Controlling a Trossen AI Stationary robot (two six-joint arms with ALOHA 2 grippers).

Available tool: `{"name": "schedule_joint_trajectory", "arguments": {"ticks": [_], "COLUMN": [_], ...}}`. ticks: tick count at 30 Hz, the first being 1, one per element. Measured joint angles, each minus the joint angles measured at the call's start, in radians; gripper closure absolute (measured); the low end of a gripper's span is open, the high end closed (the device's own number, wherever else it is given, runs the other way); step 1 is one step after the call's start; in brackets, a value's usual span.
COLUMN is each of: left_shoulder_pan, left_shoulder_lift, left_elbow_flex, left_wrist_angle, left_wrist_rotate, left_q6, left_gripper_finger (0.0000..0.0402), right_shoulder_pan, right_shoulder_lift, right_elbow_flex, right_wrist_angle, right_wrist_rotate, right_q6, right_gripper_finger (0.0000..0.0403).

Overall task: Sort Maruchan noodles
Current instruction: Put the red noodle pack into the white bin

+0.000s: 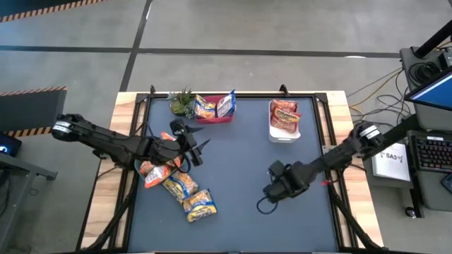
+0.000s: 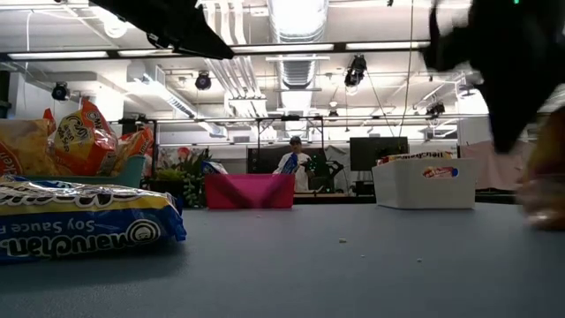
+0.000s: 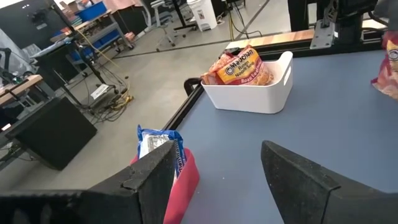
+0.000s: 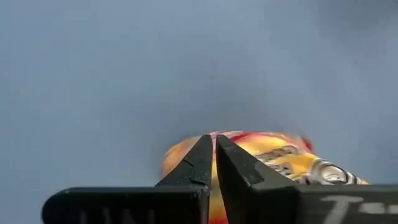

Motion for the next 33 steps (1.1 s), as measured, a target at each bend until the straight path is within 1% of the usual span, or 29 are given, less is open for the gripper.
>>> {"name": "schedule_joint_trajectory", "arguments": {"ticks": [2, 5, 7, 10, 12, 14, 18, 21, 22, 24, 26, 28, 30, 31, 33], "left_shoulder_pan": [0.000, 0.000, 0.000, 0.000, 0.000, -0.001, -0.001, 0.000, 0.000, 0.000, 0.000, 0.000, 0.000, 0.000, 0.000], "left_shoulder_lift": [0.001, 0.003, 0.003, 0.003, 0.003, 0.003, 0.006, 0.019, 0.026, 0.041, 0.057, 0.070, 0.085, 0.092, 0.100], "left_elbow_flex": [0.000, 0.000, 0.000, -0.001, 0.000, 0.000, 0.002, 0.002, 0.002, 0.002, 0.002, 0.002, 0.002, 0.002, 0.002], "left_wrist_angle": [0.001, -0.001, 0.000, 0.000, 0.002, 0.011, 0.033, 0.041, 0.047, 0.051, 0.056, 0.062, 0.064, 0.064, 0.064], "left_wrist_rotate": [0.000, 0.017, 0.074, 0.193, 0.265, 0.308, 0.315, 0.315, 0.315, 0.315, 0.315, 0.315, 0.315, 0.315, 0.315], "left_q6": [0.000, -0.001, -0.003, 0.002, 0.003, 0.005, 0.012, 0.012, 0.012, 0.012, 0.012, 0.021, 0.025, 0.026, 0.027], "left_gripper_finger": [0.0182, 0.0182, 0.0182, 0.0182, 0.0182, 0.0182, 0.0182, 0.0182, 0.0182, 0.0182, 0.0182, 0.0182, 0.0182, 0.0182, 0.0182], "right_shoulder_pan": [-0.009, -0.034, -0.040, -0.038, -0.039, -0.039, -0.035, -0.026, -0.026, -0.026, -0.025, -0.005, 0.023, 0.038, 0.067], "right_shoulder_lift": [-0.028, -0.073, -0.114, -0.172, -0.208, -0.247, -0.293, -0.309, -0.316, -0.328, -0.344, -0.349, -0.349, -0.347, -0.341], "right_elbow_flex": [0.041, 0.075, 0.082, 0.065, 0.033, -0.017, -0.153, -0.211, -0.221, -0.228, -0.228, -0.223, -0.213, -0.212, -0.214], "right_wrist_angle": [0.012, 0.000, 0.004, -0.003, -0.016, -0.018, -0.019, -0.019, -0.020, -0.032, -0.026, -0.007, 0.003, 0.015, 0.071], "right_wrist_rotate": [0.078, 0.111, 0.111, 0.095, 0.094, 0.087, 0.020, 0.011, -0.008, -0.079, -0.195, -0.341, -0.452, -0.484, -0.509], "right_q6": [-0.041, -0.088, -0.100, -0.089, -0.064, -0.030, 0.039, 0.066, 0.067, 0.046, -0.008, -0.056, -0.050, -0.033, 0.008], "right_gripper_finger": [0.0391, 0.0391, 0.0391, 0.0391, 0.0391, 0.0391, 0.0391, 0.0391, 0.0391, 0.0391, 0.0391, 0.0391, 0.0391, 0.0391, 0.0391]}}
